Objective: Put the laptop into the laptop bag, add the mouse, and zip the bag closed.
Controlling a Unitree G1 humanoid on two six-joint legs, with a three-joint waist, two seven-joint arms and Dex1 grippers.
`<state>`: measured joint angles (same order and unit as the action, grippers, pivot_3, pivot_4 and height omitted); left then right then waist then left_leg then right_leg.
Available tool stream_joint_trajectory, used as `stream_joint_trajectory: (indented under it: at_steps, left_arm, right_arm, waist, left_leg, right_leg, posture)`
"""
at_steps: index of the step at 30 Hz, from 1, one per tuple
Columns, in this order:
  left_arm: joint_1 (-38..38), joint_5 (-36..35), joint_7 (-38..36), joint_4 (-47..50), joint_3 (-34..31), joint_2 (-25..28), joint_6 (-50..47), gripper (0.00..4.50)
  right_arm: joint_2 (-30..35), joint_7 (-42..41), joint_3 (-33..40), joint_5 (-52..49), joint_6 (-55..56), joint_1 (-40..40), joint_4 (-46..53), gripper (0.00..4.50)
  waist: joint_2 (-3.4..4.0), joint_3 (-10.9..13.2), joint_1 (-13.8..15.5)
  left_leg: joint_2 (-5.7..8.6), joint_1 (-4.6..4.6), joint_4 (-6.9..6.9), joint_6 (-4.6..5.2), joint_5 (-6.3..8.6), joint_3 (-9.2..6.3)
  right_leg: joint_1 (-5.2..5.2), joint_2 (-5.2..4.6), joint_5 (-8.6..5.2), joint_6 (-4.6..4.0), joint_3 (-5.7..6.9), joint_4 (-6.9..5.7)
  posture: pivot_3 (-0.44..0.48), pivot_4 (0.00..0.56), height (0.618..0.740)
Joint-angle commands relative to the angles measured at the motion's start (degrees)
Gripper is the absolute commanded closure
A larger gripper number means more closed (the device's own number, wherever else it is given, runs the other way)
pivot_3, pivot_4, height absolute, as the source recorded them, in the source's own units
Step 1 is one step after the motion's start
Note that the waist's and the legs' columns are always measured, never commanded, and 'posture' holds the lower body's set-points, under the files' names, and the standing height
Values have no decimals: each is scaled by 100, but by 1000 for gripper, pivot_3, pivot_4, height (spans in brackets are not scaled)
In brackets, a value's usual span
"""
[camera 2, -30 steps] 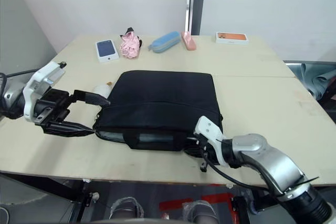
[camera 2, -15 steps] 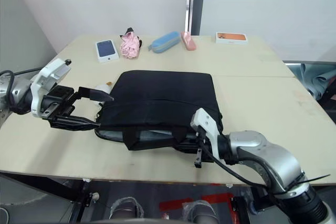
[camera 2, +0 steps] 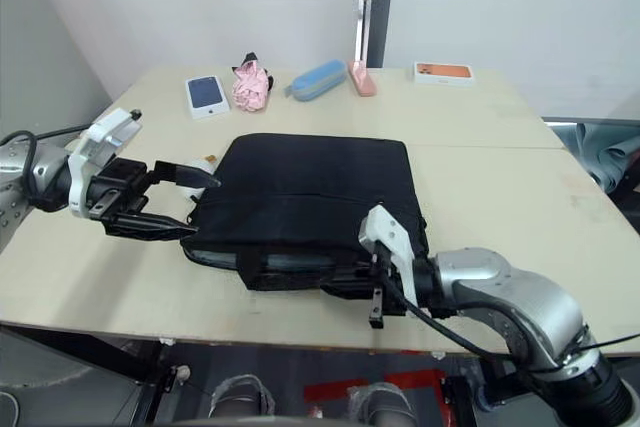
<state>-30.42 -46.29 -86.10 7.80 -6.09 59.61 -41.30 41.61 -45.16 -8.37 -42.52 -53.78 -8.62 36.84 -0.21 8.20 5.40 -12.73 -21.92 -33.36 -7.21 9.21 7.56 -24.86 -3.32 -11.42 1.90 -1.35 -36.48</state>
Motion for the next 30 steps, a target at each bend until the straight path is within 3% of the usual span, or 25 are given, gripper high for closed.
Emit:
stream_joint_trajectory:
  at_steps: [1,5,11,16,24,30]
  left_arm:
    - [-158,83,-63,-106,-3,-28,87,0]
    - [-239,150,-119,-150,50,-62,106,0]
    - [-234,174,-165,-150,32,-56,83,0]
    - [-267,194,-205,-205,81,-96,92,0]
    - [-309,218,-224,-206,128,-161,81,0]
    - [-298,210,-211,-177,114,-153,66,0]
  right_arm:
    - [-374,517,-134,358,76,-326,-265,4434]
    - [-554,640,-168,634,57,-736,-776,4434]
    - [580,-470,212,309,236,-36,-33,4434]
    - [1047,-469,637,445,255,274,-33,4434]
    - [516,244,151,1055,234,10,-496,4434]
    - [-231,431,77,596,-132,-358,-249,4434]
  waist:
    - [0,0,-5]
    - [0,0,-23]
    - [-3,-2,71]
    - [-2,-1,14]
    - [-2,-2,-3]
    - [-2,-2,-4]
  left_leg:
    - [0,0,0,-2,-1,1]
    - [1,1,-17,-8,-5,1]
    - [5,-5,-6,-9,-5,-9]
    - [2,-4,-4,-2,-1,-4]
    - [1,-1,-19,1,-1,-4]
    - [1,-1,-16,-1,-1,-5]
  right_leg:
    - [1,0,0,0,-1,-1]
    - [-3,-2,0,0,-6,-23]
    - [4,-5,-2,2,7,5]
    - [2,-2,-2,2,2,-3]
    - [-2,-2,-2,1,-3,-28]
    - [-4,-1,-2,0,0,-26]
  posture:
    - [0,150,740]
    - [0,150,740]
    - [0,150,740]
    - [0,150,740]
    - [0,150,740]
    - [0,150,740]
